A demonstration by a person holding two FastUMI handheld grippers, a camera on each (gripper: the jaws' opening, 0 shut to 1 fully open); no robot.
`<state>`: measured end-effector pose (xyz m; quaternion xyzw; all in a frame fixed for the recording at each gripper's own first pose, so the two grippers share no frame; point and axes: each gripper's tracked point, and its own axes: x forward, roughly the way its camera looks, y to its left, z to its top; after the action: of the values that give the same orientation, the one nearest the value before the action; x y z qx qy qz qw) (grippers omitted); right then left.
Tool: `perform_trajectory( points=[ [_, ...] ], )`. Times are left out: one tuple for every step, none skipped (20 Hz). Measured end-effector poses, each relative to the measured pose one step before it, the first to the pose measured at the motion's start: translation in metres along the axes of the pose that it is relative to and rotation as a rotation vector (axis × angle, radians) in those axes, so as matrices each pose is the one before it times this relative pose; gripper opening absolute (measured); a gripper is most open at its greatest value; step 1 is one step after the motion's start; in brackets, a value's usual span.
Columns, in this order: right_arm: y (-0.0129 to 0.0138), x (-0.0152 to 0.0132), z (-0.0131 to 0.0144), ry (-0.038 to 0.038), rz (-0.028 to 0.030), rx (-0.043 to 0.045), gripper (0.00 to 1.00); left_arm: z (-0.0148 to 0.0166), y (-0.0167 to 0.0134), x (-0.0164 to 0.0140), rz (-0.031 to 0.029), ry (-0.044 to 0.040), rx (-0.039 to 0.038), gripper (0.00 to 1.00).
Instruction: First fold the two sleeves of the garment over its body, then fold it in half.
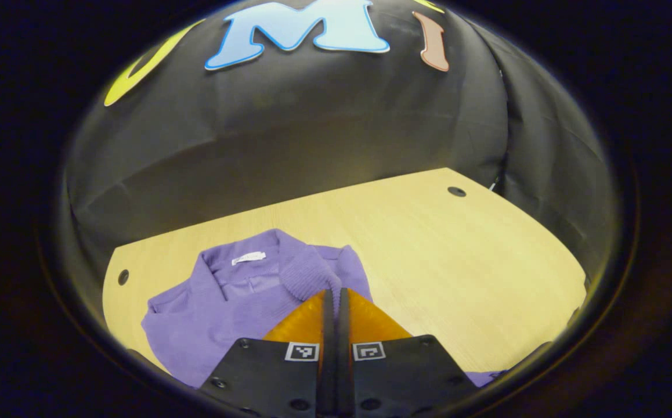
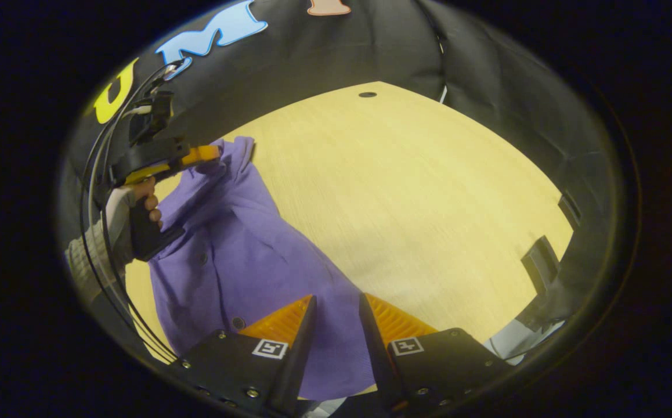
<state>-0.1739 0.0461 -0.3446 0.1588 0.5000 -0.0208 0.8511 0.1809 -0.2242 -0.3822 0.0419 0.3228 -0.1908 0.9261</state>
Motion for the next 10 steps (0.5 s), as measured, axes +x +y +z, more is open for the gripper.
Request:
perform_trajectory(
  points=[
    [-0.00216,0.00051,-0.00331,0.00752,-0.00458,-0.00918,0.50,-0.00354,-0.00172,0.00143,-0.00338,0.00779,-0.00962,0.07],
    [-0.00244,0.00016,-0.00220,0.00584,-0.00229,-0.00640,0.50,-0.00035,-0.00126,0.00178,-0.00811,0.00108,-0.01333,0.07],
    [-0.00187,0.00006,-0.00284,0.01008,-0.00399,-0.00530,0.51,-0.00047,-0.00351,-0.00006,-0.02188,0.00340,-0.01566,0.10],
    [0.00064,0.00108,-0.00183,0.01167,0.00258,-0.00754,0.52,-0.00204,0.00112,-0.00209,0.00371,0.00579,-0.00427,0.13],
    [-0.00053,0.00141,-0.00137,0.00748,-0.00177,-0.01715,0.55,-0.00053,-0.00138,-0.00064,-0.00998,0.00468,-0.00801,0.17],
    [-0.00051,0.00061,-0.00081,0.00639,-0.00279,-0.02132,0.55,-0.00118,0.00106,-0.00323,-0.00308,0.00552,-0.00540,0.41],
    [0.00077,0.00116,-0.00127,0.00662,0.00057,-0.01481,0.55,0.00030,0.00304,-0.00178,0.00584,-0.00035,-0.00427,0.66],
    [0.00060,0.00109,-0.00212,0.00817,0.00074,-0.01737,0.54,0.00200,0.00310,-0.00296,0.00070,-0.00614,-0.01608,0.90],
    [-0.00088,0.00182,-0.00195,0.00515,-0.00496,-0.00992,0.54,0.00056,0.00164,-0.00348,0.00198,-0.00324,-0.00938,0.90],
    [-0.00086,0.00131,-0.00219,0.01039,-0.00804,-0.01863,0.54,0.00217,0.00543,-0.00763,0.00876,-0.00628,-0.00908,0.90]
  ],
)
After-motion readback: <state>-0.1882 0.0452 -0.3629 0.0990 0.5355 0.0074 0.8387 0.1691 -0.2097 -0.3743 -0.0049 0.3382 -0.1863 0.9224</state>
